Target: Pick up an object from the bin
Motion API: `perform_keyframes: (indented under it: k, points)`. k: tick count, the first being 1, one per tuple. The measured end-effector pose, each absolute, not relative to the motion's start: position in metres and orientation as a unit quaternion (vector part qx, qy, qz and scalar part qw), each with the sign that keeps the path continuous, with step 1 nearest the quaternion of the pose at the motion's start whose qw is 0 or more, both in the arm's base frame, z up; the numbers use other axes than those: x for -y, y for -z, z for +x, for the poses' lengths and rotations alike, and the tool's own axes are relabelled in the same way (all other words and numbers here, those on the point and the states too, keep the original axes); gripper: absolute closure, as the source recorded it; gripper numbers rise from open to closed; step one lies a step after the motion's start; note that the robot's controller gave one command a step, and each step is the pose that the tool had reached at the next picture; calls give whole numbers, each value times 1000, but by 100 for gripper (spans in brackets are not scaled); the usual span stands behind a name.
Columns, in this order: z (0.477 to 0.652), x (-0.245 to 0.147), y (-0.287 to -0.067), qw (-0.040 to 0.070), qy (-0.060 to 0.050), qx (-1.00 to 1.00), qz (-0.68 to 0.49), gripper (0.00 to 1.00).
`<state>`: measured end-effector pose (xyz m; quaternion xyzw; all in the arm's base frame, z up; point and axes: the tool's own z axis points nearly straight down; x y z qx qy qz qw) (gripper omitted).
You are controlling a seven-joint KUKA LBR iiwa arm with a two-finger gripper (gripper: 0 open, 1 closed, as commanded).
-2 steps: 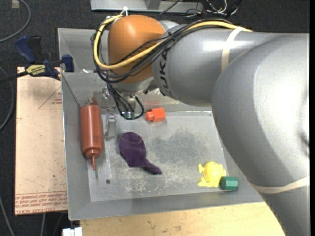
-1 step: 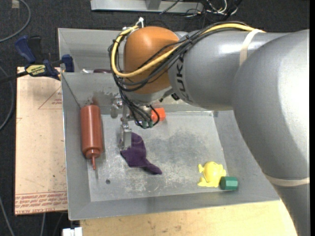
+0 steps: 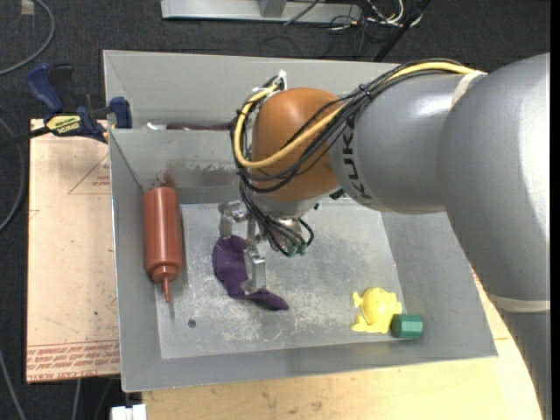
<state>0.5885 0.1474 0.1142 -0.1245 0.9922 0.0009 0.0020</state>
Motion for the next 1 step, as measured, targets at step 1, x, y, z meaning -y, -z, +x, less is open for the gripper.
perform_keyframes:
  k: [1]
  points:
    - [578, -131, -99, 0, -2, -976, -220, 0]
